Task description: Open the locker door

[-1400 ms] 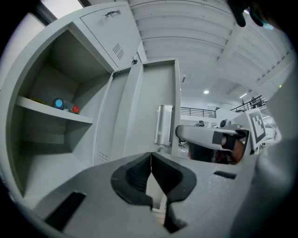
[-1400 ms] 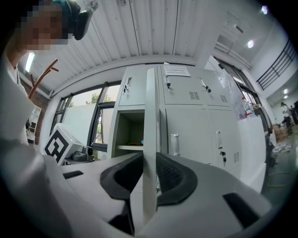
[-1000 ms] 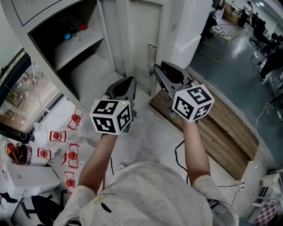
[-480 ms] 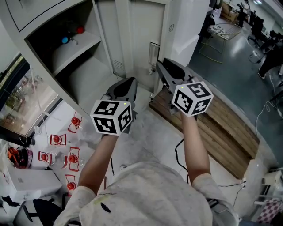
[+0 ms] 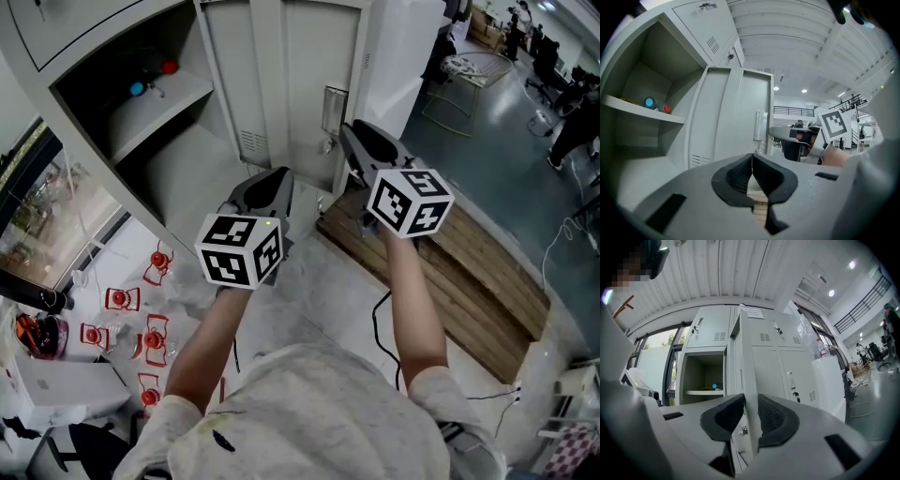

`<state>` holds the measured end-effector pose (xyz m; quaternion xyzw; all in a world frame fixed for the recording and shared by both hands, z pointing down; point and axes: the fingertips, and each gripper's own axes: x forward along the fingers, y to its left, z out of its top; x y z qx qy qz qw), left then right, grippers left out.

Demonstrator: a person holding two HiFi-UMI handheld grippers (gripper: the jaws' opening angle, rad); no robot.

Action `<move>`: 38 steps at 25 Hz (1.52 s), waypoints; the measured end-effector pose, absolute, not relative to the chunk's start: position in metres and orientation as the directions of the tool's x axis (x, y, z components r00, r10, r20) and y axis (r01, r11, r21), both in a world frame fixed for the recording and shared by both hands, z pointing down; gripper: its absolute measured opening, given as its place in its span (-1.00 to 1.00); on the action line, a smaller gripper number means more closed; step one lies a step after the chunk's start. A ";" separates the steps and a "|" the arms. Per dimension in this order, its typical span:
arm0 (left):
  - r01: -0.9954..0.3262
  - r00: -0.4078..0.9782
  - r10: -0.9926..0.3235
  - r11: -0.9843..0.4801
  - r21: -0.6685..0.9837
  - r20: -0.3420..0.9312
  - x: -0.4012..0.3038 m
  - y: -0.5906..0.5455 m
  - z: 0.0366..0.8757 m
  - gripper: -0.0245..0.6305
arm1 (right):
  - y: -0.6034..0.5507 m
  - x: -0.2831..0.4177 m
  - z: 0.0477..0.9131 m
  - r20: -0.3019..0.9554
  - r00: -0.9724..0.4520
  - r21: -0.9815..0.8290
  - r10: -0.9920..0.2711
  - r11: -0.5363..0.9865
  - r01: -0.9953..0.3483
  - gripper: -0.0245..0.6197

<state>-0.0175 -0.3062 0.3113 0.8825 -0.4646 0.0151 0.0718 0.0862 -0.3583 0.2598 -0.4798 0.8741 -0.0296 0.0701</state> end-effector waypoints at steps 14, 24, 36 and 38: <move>-0.826 0.564 -0.820 -0.555 0.102 0.103 -0.016 -0.316 0.314 -0.90 | -0.378 0.096 0.261 -0.088 -0.479 -0.120 -0.873 0.487 -0.865 -0.69; -0.827 0.561 -0.821 -0.552 0.103 0.104 -0.014 -0.317 0.313 -0.90 | -0.377 0.095 0.260 -0.083 -0.488 -0.121 -0.869 0.494 -0.861 -0.69; -0.838 0.545 -0.832 -0.533 0.119 0.104 -0.021 -0.306 0.313 -0.90 | -0.361 0.091 0.260 -0.076 -0.497 -0.087 -0.865 0.502 -0.860 -0.70; -0.839 0.541 -0.834 -0.529 0.124 0.104 -0.023 -0.304 0.314 -0.90 | -0.357 0.089 0.260 -0.073 -0.500 -0.083 -0.863 0.505 -0.859 -0.70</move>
